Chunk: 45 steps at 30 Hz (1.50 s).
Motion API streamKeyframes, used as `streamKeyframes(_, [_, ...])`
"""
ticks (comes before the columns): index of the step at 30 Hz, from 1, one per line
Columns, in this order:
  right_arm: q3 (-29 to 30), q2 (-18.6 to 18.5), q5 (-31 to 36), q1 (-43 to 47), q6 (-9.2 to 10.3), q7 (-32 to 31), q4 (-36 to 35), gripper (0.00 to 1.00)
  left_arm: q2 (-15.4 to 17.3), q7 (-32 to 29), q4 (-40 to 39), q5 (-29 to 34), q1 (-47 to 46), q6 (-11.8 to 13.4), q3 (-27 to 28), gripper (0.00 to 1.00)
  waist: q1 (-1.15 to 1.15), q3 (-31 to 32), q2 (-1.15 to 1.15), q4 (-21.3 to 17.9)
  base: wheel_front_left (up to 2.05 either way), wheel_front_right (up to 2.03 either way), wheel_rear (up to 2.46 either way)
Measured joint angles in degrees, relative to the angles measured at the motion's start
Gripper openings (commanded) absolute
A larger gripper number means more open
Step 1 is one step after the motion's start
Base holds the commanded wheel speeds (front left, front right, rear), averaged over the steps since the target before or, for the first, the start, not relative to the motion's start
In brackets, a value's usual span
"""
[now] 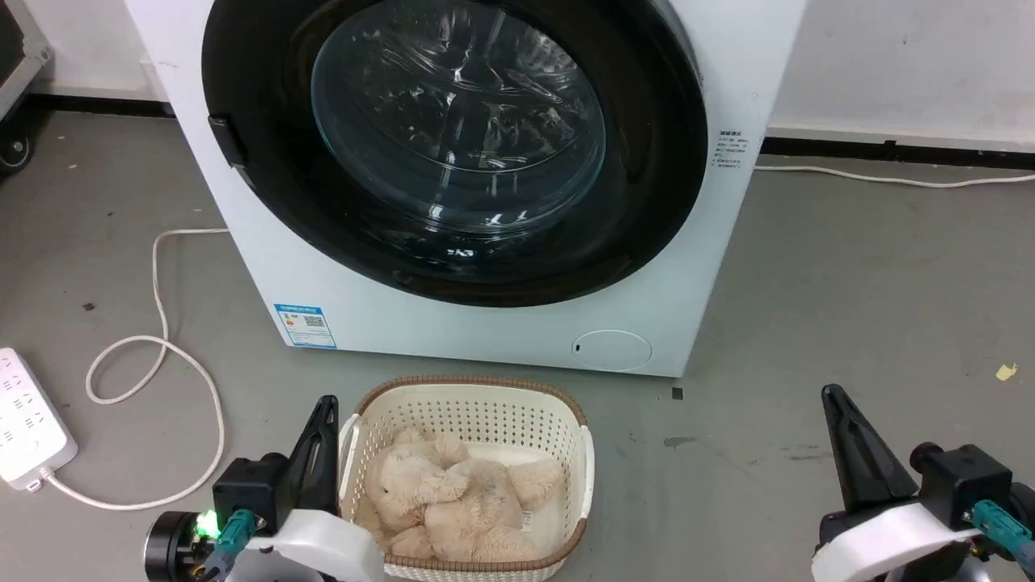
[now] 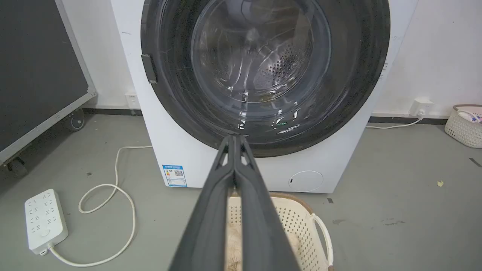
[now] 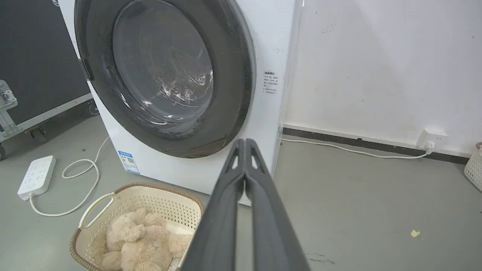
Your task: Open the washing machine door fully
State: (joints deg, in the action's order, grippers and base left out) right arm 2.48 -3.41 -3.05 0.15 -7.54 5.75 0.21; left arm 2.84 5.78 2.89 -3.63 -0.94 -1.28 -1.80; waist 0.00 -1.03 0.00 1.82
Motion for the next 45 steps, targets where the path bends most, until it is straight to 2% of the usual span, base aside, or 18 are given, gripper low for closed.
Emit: streamKeyframes(45, [-2.3,0.2,2.6,0.0,0.0,-5.5,0.0,0.0,0.0,-5.4,-2.5,3.1,0.0,1.1,1.5,0.0,0.0,1.0,0.0,-1.8,0.0,0.0,0.0])
